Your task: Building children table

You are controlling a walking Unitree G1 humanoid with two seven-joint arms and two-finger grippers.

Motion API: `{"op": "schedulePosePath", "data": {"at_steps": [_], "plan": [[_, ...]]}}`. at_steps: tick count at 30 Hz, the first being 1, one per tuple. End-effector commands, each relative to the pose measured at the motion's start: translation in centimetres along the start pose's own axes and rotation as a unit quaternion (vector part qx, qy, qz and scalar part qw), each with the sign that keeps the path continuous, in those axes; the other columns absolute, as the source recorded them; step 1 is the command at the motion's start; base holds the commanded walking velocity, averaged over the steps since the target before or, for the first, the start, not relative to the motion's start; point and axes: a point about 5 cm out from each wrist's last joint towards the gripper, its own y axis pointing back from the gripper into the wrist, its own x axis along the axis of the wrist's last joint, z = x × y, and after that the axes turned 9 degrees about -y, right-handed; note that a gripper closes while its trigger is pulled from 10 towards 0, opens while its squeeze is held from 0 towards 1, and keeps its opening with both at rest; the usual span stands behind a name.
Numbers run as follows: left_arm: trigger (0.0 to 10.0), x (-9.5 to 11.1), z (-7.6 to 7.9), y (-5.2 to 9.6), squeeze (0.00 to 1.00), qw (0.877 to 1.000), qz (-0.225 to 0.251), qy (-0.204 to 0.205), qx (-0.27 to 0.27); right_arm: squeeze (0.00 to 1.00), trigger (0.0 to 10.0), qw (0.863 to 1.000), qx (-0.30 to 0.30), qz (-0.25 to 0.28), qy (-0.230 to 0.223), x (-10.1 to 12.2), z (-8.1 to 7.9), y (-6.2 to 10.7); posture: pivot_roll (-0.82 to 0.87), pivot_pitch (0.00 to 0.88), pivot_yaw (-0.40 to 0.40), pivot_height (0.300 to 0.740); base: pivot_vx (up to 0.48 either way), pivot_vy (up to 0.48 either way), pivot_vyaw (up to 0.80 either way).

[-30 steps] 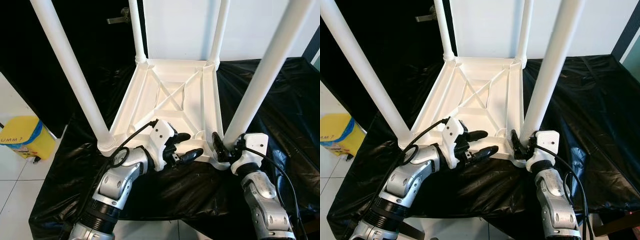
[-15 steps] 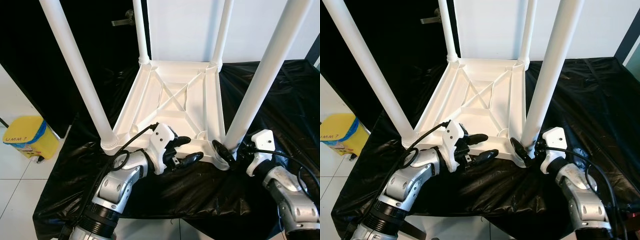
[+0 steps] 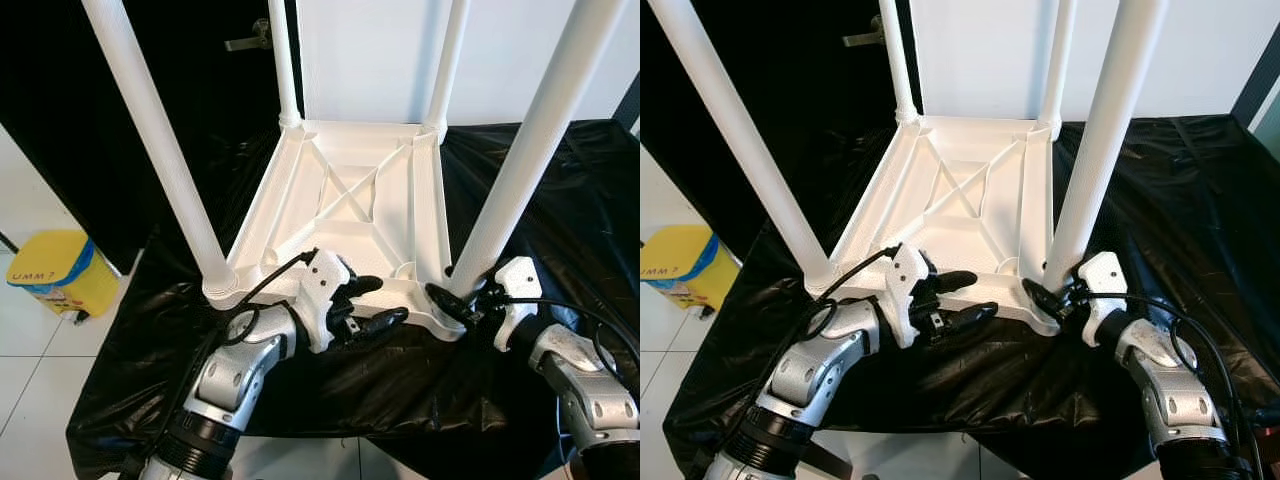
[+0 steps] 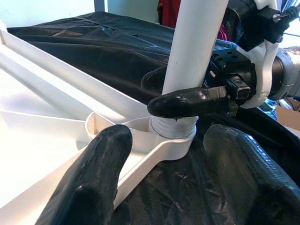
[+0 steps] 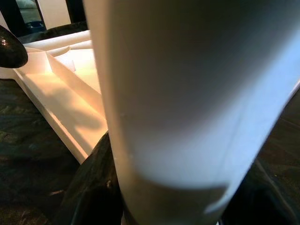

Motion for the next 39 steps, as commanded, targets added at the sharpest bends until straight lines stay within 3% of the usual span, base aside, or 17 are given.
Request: {"op": "schedulePosePath", "data": {"at_steps": [1,2,3,11,18,29,31,32,34,35,36,39], "plan": [[10.0,0.0,-0.1,0.1,0.0,1.0,-0.006,0.001,0.02,0.0,4.9,1.0,0.006,-0.013,-0.005,-0.4,0.0,0.0,-0.16,0.001,0.028,0.74,0.0,0.0,0.0],[10.0,0.0,-0.1,0.1,0.0,1.0,-0.006,0.001,0.02,0.0,4.9,1.0,0.006,-0.013,-0.005,-0.4,0.0,0.0,-0.16,0.001,0.028,0.74,0.0,0.0,0.0],[10.0,0.0,-0.2,0.1,0.0,1.0,-0.006,0.001,0.02,0.0,10.0,1.0,-0.001,-0.015,-0.012,-0.6,0.0,0.1,-0.16,0.003,0.028,0.74,0.0,0.0,0.0],[10.0,0.0,-0.2,0.1,0.0,1.0,-0.006,0.003,0.02,0.0,10.0,0.998,-0.051,0.008,-0.045,-0.8,-0.5,-0.1,-0.18,0.01,0.037,0.74,0.0,0.0,0.0],[10.0,-0.1,-0.2,-0.1,0.0,1.0,-0.009,0.001,0.017,0.0,10.0,0.996,-0.079,0.02,-0.043,-1.0,-1.2,-0.5,-0.18,0.005,0.04,0.74,0.0,0.0,0.0],[10.0,-1.1,1.1,0.2,0.0,0.997,-0.047,-0.025,-0.048,0.0,10.0,0.982,-0.177,0.038,-0.054,-1.3,-1.6,-0.8,-0.19,0.001,0.048,0.74,0.0,0.0,0.0],[10.0,-1.1,1.3,0.2,0.0,0.997,-0.049,-0.026,-0.061,0.0,10.0,0.978,-0.195,0.038,-0.061,-1.5,-2.1,-0.9,-0.19,0.002,0.047,0.74,0.0,0.0,0.0],[10.0,-1.1,1.7,0.2,0.0,0.996,-0.05,-0.026,-0.074,0.0,10.0,0.968,-0.237,0.042,-0.073,-1.8,-2.9,-1.2,-0.19,0.003,0.047,0.74,0.0,0.0,0.0],[10.0,-1.1,1.7,0.2,0.0,0.996,-0.05,-0.026,-0.074,0.0,10.0,0.968,-0.237,0.042,-0.073,-1.8,-2.9,-1.2,-0.19,0.003,0.047,0.74,0.0,0.0,0.0],[10.0,-1.1,1.7,0.2,0.0,0.995,-0.05,-0.027,-0.076,0.0,10.0,0.958,-0.274,0.043,-0.074,-2.0,-3.1,-1.2,-0.19,0.003,0.046,0.74,0.0,0.0,0.0],[10.0,-1.1,1.7,0.2,0.0,0.995,-0.05,-0.027,-0.076,0.0,10.0,0.958,-0.274,0.043,-0.074,-2.0,-3.1,-1.2,-0.19,0.003,0.046,0.74,0.0,0.0,0.0],[10.0,-1.1,1.9,0.3,0.0,0.995,-0.053,-0.029,-0.08,0.0,10.0,0.929,-0.356,0.036,-0.094,-2.7,-3.7,-1.2,-0.19,0.006,0.046,0.74,0.0,0.0,0.0]]}}
